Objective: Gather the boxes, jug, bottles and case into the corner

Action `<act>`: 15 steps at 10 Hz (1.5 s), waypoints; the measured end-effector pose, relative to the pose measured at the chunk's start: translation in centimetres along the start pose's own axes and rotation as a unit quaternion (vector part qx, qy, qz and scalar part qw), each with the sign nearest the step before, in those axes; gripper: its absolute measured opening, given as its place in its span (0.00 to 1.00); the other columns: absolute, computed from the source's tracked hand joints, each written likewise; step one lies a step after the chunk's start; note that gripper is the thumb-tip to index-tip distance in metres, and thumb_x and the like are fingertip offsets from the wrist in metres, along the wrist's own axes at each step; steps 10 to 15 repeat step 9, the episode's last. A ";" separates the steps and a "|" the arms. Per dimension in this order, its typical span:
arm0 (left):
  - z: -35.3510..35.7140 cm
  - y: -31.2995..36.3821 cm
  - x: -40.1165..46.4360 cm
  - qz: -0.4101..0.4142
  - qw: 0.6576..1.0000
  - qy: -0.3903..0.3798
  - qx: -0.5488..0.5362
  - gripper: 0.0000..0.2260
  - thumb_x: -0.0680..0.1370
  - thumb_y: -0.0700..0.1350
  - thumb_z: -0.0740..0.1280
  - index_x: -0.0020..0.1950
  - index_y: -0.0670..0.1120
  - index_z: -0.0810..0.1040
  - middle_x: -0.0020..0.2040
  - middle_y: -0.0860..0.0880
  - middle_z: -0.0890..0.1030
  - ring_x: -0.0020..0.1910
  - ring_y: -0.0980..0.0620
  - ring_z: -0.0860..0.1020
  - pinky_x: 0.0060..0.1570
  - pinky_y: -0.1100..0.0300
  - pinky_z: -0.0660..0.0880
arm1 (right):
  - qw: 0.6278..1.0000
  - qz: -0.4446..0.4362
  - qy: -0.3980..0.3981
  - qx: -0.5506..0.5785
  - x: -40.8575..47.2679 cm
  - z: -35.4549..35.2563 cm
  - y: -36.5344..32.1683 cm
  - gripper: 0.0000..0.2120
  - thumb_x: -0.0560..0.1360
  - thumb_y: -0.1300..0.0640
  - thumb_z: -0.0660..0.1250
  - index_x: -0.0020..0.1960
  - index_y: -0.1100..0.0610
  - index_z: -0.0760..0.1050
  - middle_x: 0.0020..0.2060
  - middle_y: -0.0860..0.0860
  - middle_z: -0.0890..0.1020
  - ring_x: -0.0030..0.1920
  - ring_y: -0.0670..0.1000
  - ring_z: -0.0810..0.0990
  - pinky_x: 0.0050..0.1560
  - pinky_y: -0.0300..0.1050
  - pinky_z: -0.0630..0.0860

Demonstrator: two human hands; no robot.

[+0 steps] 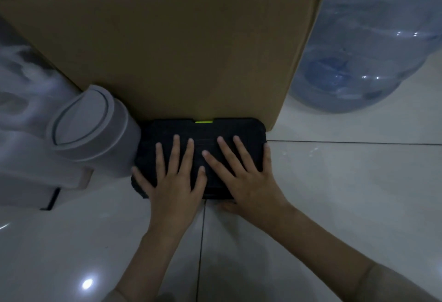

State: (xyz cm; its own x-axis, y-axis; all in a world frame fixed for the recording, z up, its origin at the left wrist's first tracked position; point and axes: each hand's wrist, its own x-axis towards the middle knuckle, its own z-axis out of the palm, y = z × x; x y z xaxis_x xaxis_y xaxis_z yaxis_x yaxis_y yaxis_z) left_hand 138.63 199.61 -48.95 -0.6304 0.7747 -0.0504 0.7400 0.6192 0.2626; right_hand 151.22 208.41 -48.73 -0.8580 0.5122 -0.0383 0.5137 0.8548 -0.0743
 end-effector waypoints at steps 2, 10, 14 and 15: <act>0.5 0.0 2.1 0.056 0.997 0.035 0.033 0.28 0.74 0.61 0.41 0.75 0.59 0.49 0.76 0.56 0.47 0.76 0.53 0.45 0.70 0.37 0.42 | 0.998 -0.037 0.051 -0.026 1.7 1.3 0.8 0.48 0.60 0.29 0.65 0.74 0.50 0.60 0.73 0.54 0.65 0.73 0.56 0.63 0.68 0.68 0.58; -43.5 14.0 3.2 0.023 0.979 -0.110 -0.168 0.12 0.78 0.43 0.58 0.58 0.45 0.76 0.53 0.44 0.80 0.52 0.44 0.78 0.51 0.51 0.75 | 0.918 0.090 -0.188 0.337 2.2 -45.4 0.3 0.20 0.79 0.59 0.57 0.70 0.62 0.64 0.66 0.57 0.71 0.65 0.57 0.70 0.59 0.38 0.64; -43.5 14.0 3.2 0.023 0.979 -0.110 -0.168 0.12 0.78 0.43 0.58 0.58 0.45 0.76 0.53 0.44 0.80 0.52 0.44 0.78 0.51 0.51 0.75 | 0.918 0.090 -0.188 0.337 2.2 -45.4 0.3 0.20 0.79 0.59 0.57 0.70 0.62 0.64 0.66 0.57 0.71 0.65 0.57 0.70 0.59 0.38 0.64; -43.5 14.0 3.2 0.023 0.979 -0.110 -0.168 0.12 0.78 0.43 0.58 0.58 0.45 0.76 0.53 0.44 0.80 0.52 0.44 0.78 0.51 0.51 0.75 | 0.918 0.090 -0.188 0.337 2.2 -45.4 0.3 0.20 0.79 0.59 0.57 0.70 0.62 0.64 0.66 0.57 0.71 0.65 0.57 0.70 0.59 0.38 0.64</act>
